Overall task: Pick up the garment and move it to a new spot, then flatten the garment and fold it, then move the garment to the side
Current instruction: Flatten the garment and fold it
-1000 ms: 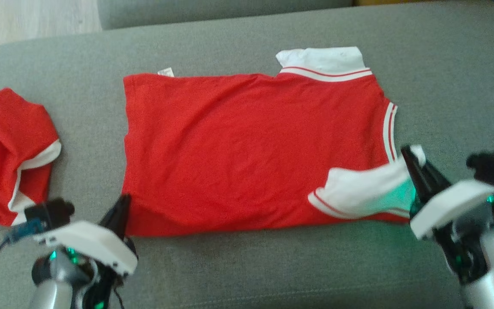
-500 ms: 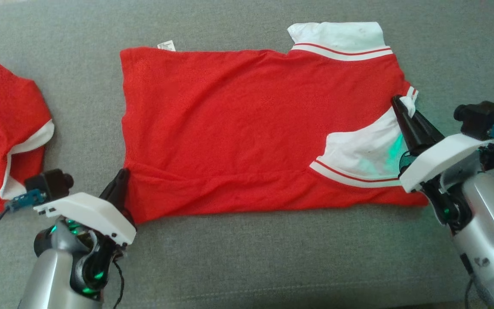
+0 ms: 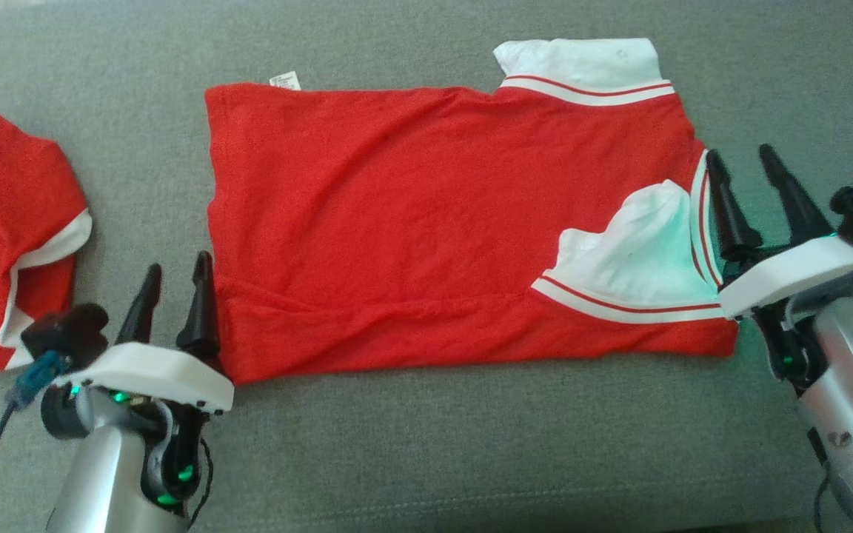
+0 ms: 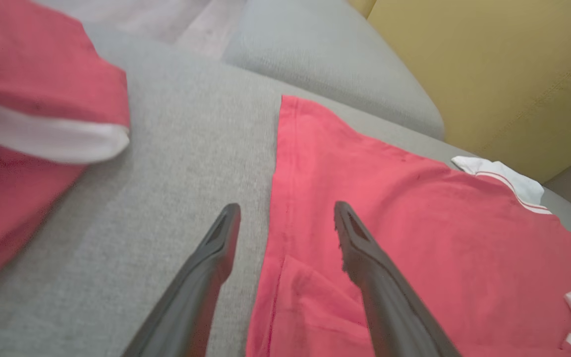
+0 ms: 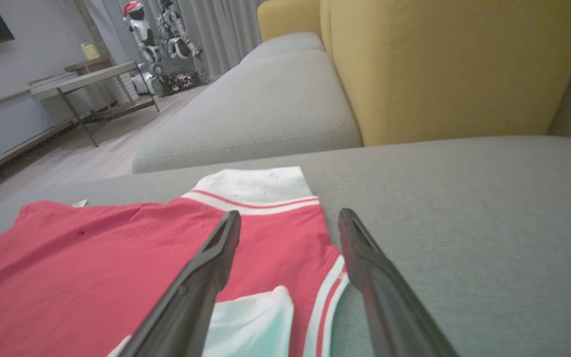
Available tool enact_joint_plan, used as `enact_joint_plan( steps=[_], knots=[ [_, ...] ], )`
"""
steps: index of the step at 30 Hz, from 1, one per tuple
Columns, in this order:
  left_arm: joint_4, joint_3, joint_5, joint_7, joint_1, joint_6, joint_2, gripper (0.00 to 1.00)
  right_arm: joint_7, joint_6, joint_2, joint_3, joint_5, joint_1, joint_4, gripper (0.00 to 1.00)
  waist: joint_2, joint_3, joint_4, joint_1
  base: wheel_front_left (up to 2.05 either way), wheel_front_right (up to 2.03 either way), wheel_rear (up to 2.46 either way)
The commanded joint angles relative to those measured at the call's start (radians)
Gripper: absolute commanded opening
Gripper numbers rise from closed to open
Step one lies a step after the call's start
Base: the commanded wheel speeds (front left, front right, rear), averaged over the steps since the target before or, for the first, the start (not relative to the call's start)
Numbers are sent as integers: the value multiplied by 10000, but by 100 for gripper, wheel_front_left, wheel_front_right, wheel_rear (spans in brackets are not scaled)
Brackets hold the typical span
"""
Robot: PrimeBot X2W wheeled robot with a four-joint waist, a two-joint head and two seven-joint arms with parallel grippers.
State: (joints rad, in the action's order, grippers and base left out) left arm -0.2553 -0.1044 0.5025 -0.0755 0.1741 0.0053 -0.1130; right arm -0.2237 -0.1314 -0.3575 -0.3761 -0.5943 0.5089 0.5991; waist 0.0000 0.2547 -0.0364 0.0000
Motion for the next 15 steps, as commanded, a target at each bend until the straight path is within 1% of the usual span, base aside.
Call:
enact_joint_plan(
  steps=[1,3,6,10,15],
  knots=[
    [344,325,-243,-414,208,82,-152,100,-179,7,10,107,174,23,-302,100,0,-93,-53,0,0,0,0],
    [363,267,-539,-1031,85,202,-105,100,-272,7,124,483,651,-215,-498,100,0,-205,-95,0,0,0,0],
    [489,144,-1032,-1544,-136,400,-65,100,-328,7,381,1075,1325,-821,-998,100,0,-414,-136,0,0,0,0],
    [731,-93,-1618,-1791,-531,502,3,100,-333,7,779,1720,2120,-1950,-1814,100,0,-685,-170,0,0,0,0],
    [1051,-63,-2155,-1856,-1085,593,75,100,87,7,1467,2480,2656,-3276,-2892,100,0,-926,-213,0,0,0,0]
  ],
)
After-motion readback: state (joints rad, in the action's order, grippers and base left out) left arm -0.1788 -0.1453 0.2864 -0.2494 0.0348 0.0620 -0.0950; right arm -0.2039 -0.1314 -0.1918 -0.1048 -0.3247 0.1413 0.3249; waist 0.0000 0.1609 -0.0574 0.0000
